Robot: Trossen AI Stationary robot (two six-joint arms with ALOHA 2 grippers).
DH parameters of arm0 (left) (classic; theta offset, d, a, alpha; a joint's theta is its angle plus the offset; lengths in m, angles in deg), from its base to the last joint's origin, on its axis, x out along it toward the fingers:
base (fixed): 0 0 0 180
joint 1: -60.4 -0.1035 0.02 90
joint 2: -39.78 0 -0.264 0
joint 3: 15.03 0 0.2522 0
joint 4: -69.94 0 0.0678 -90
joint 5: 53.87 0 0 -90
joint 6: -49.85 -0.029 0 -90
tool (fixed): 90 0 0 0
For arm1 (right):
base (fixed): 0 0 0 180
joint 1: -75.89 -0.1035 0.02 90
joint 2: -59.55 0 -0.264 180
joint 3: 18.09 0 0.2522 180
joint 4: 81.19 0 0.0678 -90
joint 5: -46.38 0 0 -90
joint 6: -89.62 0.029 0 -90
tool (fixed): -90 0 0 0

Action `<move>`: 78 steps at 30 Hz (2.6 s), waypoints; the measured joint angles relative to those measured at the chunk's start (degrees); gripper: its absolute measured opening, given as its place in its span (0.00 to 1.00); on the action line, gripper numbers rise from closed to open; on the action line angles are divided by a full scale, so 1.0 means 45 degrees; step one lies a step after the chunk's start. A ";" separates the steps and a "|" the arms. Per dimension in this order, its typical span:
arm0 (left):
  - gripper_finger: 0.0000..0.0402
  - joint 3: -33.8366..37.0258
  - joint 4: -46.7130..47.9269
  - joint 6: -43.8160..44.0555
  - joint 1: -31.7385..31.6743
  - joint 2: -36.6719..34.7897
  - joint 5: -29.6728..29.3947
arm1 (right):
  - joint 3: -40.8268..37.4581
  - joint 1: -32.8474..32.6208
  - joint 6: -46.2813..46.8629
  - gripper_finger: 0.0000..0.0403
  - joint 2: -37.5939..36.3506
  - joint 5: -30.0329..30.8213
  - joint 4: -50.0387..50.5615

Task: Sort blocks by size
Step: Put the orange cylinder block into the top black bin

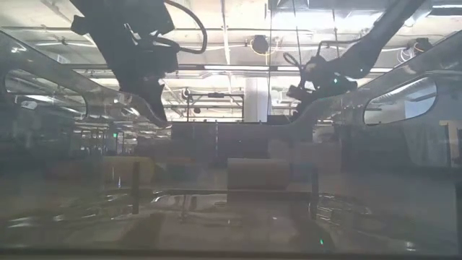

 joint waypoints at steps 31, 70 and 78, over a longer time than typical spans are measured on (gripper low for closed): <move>0.44 0.0000 -0.2381 -0.2913 -0.0165 0.3547 0.1727 | -0.0010 -0.2141 0.2159 0.42 -0.0653 -0.1317 -0.0181; 0.35 -0.1088 -0.0426 -0.2982 -0.4323 0.1564 0.2029 | -0.0035 -0.4721 0.2799 0.42 -0.0662 -0.1263 0.1253; 0.36 -0.2572 -0.0024 -0.4441 -0.5974 0.1536 0.2316 | -0.0680 -0.5863 0.3471 0.42 -0.0667 -0.1120 0.1249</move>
